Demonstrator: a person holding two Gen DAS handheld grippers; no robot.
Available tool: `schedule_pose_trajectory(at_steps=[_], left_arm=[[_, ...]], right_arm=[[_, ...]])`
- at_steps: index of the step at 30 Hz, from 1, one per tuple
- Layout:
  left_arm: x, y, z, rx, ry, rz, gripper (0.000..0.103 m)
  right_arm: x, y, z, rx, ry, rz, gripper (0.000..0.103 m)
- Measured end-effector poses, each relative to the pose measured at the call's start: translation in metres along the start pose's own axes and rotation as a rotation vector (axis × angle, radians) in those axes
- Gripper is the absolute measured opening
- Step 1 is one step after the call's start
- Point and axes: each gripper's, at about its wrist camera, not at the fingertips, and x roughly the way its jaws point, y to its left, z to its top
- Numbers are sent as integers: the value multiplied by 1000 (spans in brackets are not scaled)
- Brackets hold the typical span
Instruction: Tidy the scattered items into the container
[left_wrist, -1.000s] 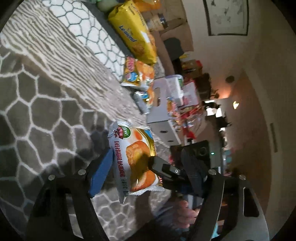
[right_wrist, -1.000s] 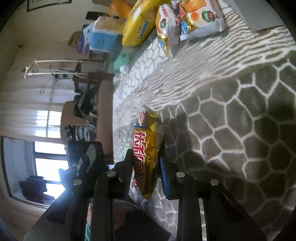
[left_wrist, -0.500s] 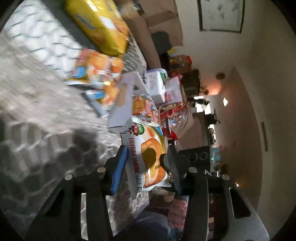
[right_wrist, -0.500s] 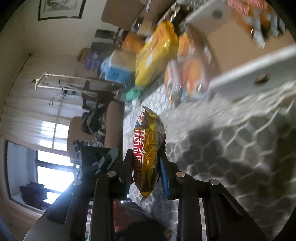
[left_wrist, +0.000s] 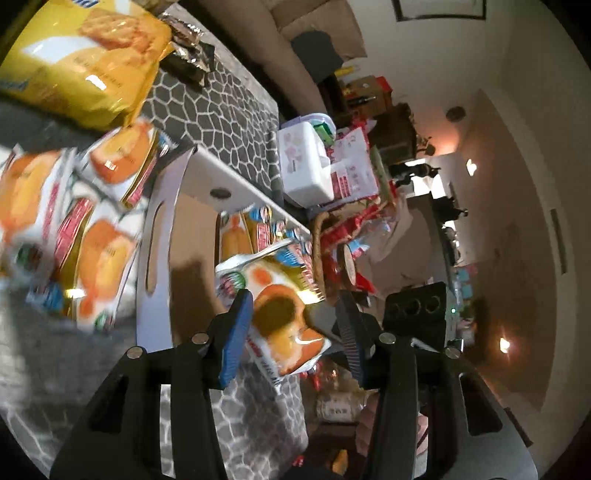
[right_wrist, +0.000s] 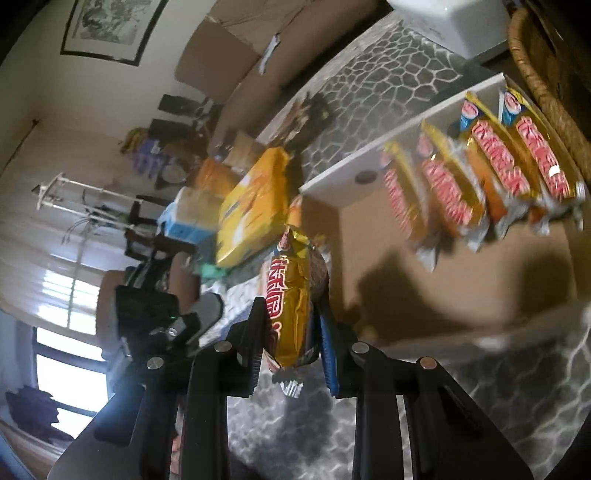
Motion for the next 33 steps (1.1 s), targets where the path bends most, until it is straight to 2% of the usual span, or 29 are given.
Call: schedule_pose_trajectory(at_steps=[5, 8, 15, 17, 24, 33], left_arm=[[23, 1, 12, -7, 20, 27, 43], [36, 4, 17, -18, 30, 50, 43], [54, 15, 28, -60, 4, 97, 46], [55, 19, 31, -79, -10, 95, 46], [66, 24, 45, -103, -24, 104, 46], [82, 20, 61, -73, -7, 168, 48]], right_arm=[[14, -5, 13, -13, 4, -50, 26], [19, 0, 17, -66, -24, -95, 26], [35, 20, 11, -272, -128, -294, 25], [41, 20, 9, -297, -148, -332, 25], [61, 14, 6, -335, -203, -446, 25], [74, 14, 9, -357, -259, -535, 24]])
